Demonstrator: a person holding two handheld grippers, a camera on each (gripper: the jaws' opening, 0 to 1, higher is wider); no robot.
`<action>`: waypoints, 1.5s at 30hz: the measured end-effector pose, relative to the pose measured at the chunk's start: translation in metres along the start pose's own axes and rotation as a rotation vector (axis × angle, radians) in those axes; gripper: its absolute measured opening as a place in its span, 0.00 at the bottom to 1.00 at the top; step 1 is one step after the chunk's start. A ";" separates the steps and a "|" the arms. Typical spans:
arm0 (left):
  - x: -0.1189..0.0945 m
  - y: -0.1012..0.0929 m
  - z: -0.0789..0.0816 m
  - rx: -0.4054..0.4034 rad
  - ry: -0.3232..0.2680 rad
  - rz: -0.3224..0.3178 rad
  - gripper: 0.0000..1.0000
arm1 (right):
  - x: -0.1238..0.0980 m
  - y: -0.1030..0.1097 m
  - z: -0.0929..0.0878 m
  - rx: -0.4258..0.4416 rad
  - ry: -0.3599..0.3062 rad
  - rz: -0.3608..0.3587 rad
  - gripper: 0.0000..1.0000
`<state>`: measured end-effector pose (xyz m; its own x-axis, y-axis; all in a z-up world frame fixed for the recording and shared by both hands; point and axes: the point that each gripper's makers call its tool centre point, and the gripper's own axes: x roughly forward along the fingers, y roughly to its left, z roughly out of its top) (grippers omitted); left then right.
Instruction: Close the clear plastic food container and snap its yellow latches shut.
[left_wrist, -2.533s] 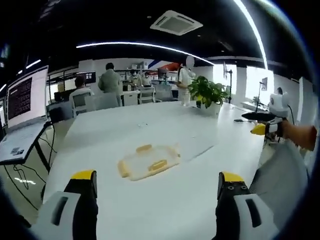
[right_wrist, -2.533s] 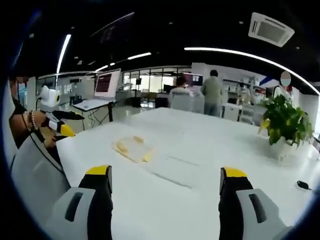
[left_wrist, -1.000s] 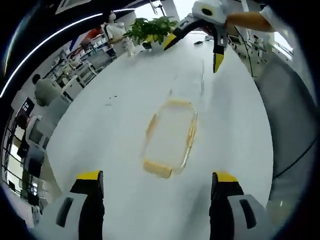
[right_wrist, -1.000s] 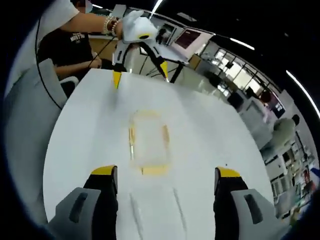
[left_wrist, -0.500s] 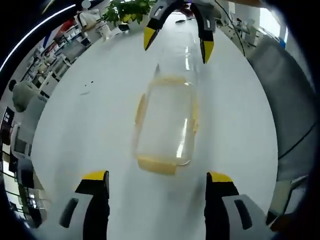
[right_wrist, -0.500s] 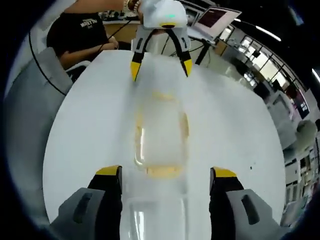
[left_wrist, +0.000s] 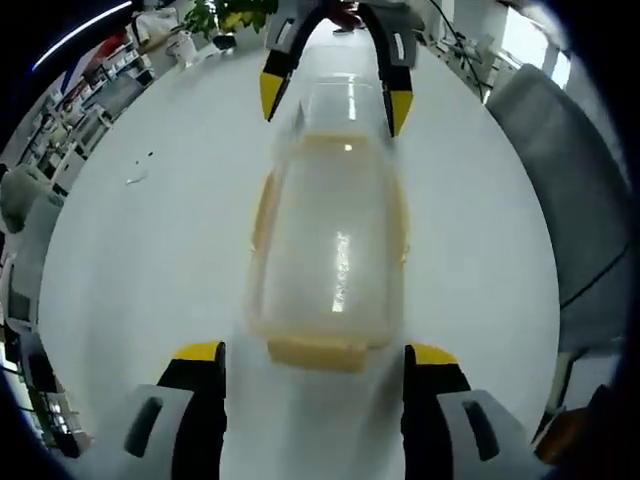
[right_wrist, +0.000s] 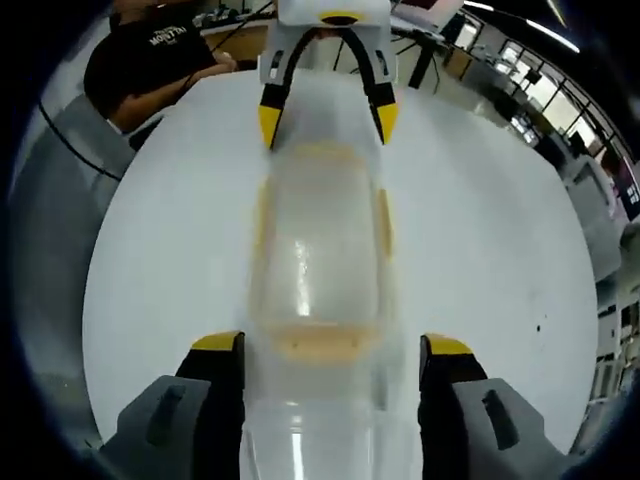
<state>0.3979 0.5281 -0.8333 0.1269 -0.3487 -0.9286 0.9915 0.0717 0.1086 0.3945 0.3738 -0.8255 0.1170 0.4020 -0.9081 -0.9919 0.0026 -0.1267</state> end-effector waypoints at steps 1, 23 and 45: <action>0.001 -0.001 -0.001 0.003 0.003 -0.007 0.68 | 0.001 0.000 0.000 0.004 0.003 0.008 0.66; 0.007 -0.005 -0.007 -0.020 -0.019 -0.082 0.54 | 0.017 0.006 0.005 -0.071 0.039 0.058 0.54; 0.004 -0.005 -0.006 -0.001 -0.006 -0.094 0.34 | 0.015 0.002 -0.004 -0.145 0.091 0.040 0.42</action>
<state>0.3935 0.5318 -0.8400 0.0338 -0.3600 -0.9323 0.9990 0.0391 0.0211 0.3949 0.3762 -0.8405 0.0877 0.3148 -0.9451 -0.9792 -0.1471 -0.1398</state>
